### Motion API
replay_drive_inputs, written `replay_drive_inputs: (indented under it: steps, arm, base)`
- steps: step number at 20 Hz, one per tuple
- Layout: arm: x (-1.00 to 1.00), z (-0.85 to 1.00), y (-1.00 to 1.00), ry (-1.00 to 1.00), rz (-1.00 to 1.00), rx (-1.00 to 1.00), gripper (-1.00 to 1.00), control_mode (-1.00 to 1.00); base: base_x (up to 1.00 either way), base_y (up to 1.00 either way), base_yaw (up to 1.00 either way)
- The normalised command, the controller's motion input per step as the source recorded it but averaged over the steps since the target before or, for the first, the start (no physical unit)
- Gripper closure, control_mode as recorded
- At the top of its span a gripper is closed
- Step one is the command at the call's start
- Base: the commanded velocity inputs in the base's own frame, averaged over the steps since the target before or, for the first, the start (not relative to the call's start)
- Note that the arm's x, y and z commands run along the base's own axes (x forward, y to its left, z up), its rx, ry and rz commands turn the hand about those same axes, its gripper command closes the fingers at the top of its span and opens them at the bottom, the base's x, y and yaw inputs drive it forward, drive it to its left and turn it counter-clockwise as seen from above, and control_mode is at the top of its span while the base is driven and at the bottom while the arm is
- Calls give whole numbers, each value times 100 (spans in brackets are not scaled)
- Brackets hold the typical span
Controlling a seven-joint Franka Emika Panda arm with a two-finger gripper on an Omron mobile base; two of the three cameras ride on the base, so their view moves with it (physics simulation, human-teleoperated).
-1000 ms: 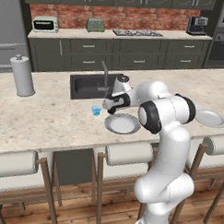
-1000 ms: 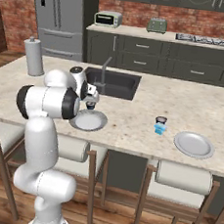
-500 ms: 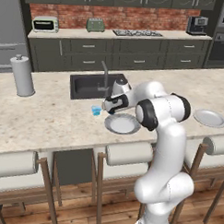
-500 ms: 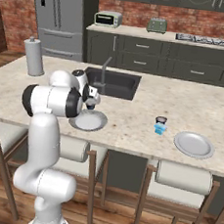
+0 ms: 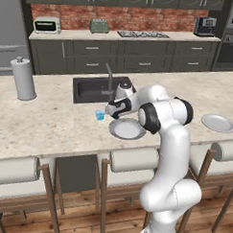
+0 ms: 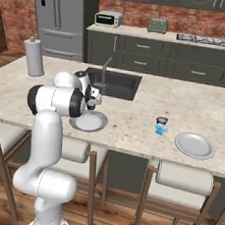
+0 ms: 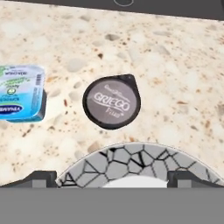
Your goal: Place two yogurt containers on each plate.
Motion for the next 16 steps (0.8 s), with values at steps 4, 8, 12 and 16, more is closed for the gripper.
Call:
replay_drive_inputs:
  steps: [4, 8, 12, 16]
  arm:
    - [18, -10, 0, 0, 0, 1, -100, -100]
    - [24, -14, 0, 0, 0, 0, -100, -100]
    - [23, -12, 0, 0, 0, 1, -100, -100]
    - [17, -15, 0, 0, 0, 2, -100, -100]
  base:
    - [0, 0, 0]
    - [0, 0, 0]
    - [0, 0, 0]
    - [0, 0, 0]
